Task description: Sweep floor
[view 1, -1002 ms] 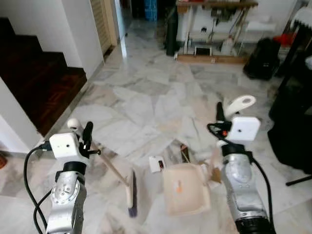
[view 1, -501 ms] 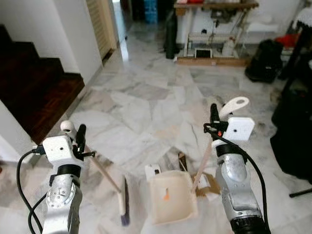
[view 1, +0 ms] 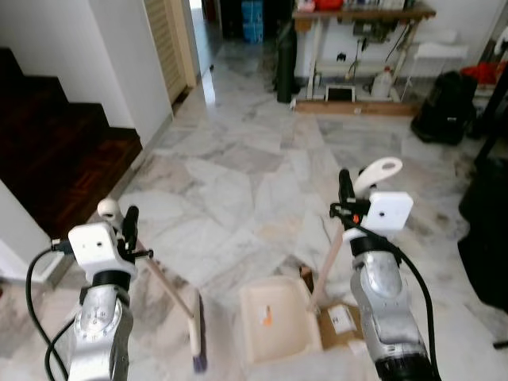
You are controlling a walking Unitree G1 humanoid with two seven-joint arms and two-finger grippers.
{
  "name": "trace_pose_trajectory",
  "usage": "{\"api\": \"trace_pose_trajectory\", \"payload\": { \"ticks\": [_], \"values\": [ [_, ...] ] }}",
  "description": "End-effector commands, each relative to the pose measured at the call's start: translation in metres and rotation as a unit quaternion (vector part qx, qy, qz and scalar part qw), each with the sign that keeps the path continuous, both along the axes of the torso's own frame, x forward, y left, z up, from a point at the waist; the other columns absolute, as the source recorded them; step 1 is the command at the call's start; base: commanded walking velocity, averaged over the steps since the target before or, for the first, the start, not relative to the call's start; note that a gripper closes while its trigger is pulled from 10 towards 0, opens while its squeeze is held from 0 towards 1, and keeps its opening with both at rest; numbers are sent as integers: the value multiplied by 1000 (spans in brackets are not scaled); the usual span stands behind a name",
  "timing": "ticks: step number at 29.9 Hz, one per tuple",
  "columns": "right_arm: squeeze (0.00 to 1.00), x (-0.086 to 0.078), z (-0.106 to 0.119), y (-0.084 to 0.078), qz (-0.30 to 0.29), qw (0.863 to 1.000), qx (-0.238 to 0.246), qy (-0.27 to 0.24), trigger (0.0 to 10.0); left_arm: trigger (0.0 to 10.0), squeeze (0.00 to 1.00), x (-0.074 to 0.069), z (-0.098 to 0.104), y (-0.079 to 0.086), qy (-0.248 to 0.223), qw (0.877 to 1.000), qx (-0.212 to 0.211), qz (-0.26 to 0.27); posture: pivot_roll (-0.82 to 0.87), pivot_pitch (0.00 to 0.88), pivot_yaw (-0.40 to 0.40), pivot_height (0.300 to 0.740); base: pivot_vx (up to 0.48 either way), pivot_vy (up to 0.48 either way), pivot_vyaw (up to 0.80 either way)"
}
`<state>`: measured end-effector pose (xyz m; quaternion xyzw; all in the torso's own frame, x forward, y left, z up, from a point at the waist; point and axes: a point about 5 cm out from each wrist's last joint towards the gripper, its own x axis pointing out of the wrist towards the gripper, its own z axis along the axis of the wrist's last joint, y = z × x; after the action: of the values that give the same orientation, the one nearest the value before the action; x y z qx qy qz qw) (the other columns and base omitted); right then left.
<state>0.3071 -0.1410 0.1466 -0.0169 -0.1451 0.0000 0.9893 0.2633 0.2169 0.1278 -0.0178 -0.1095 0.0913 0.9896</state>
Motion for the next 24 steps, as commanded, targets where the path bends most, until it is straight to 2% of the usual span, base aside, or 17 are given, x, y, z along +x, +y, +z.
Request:
{"api": "trace_pose_trajectory", "payload": {
  "ticks": [1,11,13,19,24],
  "values": [
    [0,2,16,11,22,999,13,-36,10000,10000,0,1,15,4,-30,999,17,5,82,0,44,740,375,262,0],
    [0,4,16,12,27,999,28,-29,10000,10000,0,3,15,2,-31,999,17,-4,80,0,44,740,372,265,0],
    [0,6,14,13,29,999,41,-21,10000,10000,0,4,16,2,-32,999,17,-5,82,0,44,740,373,266,-800],
    [0,4,15,13,32,999,34,-25,10000,10000,0,3,15,2,-32,999,16,-4,81,0,43,740,369,265,-800],
    [0,5,16,12,33,999,29,-27,10000,10000,0,3,15,2,-30,999,15,-4,80,0,42,740,371,262,0]
  ]
}}
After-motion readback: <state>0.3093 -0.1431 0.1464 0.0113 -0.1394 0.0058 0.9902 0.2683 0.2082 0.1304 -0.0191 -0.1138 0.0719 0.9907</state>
